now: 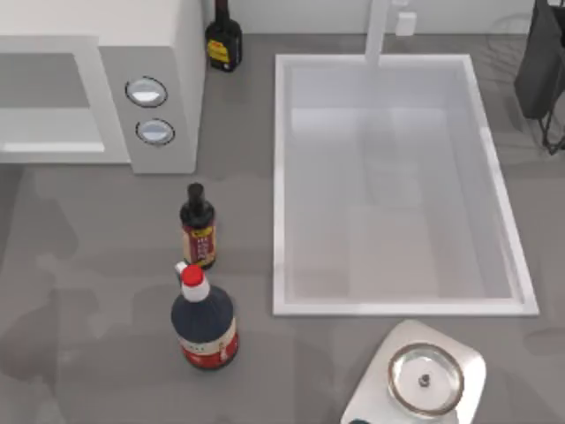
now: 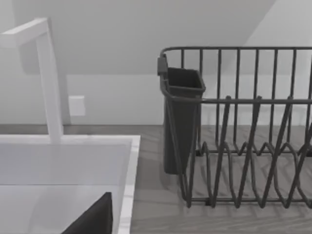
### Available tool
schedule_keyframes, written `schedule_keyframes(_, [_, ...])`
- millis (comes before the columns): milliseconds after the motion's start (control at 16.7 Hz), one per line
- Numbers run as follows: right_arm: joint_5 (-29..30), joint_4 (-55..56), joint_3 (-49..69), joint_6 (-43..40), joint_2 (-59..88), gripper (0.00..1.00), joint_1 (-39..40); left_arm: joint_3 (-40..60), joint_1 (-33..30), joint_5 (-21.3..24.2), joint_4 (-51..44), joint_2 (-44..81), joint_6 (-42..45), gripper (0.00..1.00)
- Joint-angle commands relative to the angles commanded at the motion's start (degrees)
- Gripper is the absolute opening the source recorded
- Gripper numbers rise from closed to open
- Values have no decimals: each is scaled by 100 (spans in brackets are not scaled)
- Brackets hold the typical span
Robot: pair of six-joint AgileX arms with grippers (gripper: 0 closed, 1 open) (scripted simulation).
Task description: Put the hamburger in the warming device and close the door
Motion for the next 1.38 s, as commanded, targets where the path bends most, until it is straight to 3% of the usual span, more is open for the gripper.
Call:
schedule_keyframes(300, [0, 0, 0, 0, 0, 100, 0, -50, 323, 267, 2029, 773, -1135, 0])
schedule_keyframes(960, [0, 0, 0, 0, 0, 100, 0, -993, 436, 1050, 8965, 2618, -4830, 0])
schedule_keyframes(1200, [0, 0, 0, 0, 0, 100, 0, -1313, 266, 1261, 10436, 2970, -5809, 0])
schedule_keyframes(1380, [0, 0, 0, 0, 0, 100, 0, -1407, 178, 1337, 10915, 3070, -6157, 0])
